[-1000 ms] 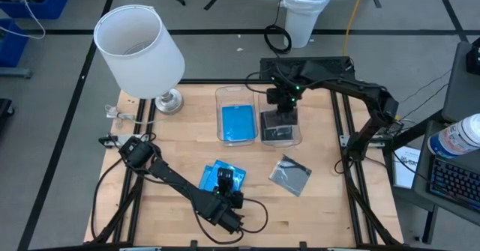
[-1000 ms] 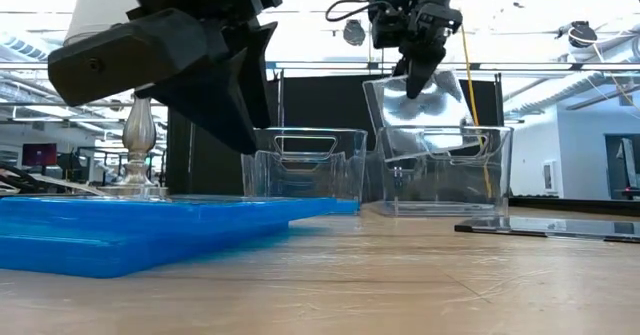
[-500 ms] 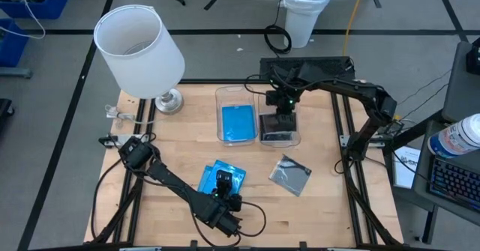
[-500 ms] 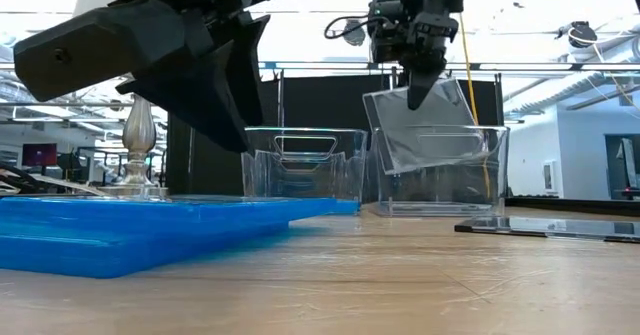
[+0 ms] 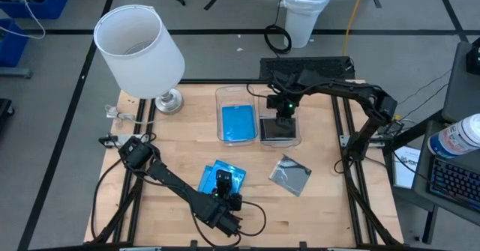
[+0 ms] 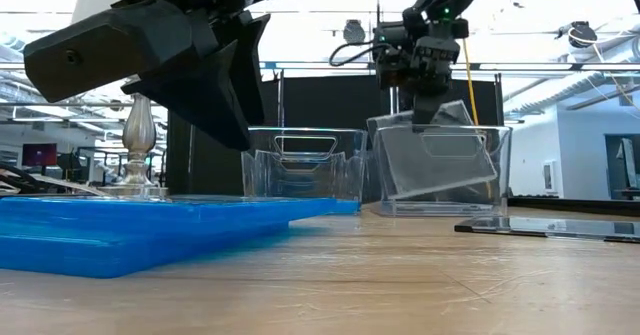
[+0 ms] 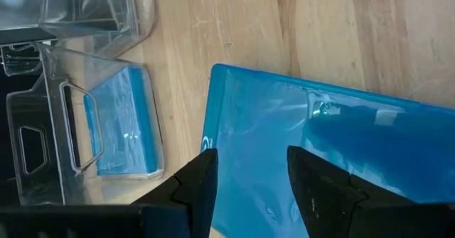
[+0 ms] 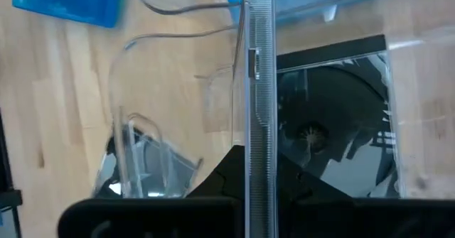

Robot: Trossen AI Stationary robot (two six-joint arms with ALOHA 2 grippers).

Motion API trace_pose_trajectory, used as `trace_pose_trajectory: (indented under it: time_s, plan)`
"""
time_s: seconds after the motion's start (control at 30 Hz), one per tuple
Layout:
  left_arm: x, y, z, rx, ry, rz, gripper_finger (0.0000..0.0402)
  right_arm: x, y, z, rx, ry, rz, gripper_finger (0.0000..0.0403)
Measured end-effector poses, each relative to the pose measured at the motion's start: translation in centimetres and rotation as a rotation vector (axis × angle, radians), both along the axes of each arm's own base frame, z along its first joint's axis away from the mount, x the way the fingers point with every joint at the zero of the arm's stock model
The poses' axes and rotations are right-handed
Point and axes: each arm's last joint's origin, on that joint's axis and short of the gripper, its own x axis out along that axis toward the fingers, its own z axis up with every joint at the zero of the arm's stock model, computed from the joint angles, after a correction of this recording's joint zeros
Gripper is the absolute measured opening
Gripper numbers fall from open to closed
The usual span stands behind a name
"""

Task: Pick & place jewel cases by type
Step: Stack the top black CD case on top of the black CD case in the right transparent bin

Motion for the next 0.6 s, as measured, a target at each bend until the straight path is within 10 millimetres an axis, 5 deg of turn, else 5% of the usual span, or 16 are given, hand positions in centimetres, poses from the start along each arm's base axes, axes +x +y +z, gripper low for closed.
trace_pose_trajectory:
  time_s: [0.4, 0.6]
  plan:
    - [0.0, 0.0, 0.0, 0.008, 0.004, -0.005, 0.0174, 0.0, -0.2, -1.8, -0.032, -0.057, 0.018, 0.0017]
    - [0.0, 0.0, 0.0, 0.010, 0.006, -0.005, 0.0175, 0.1, -0.1, -2.0, -0.097, -0.025, 0.036, 0.0059]
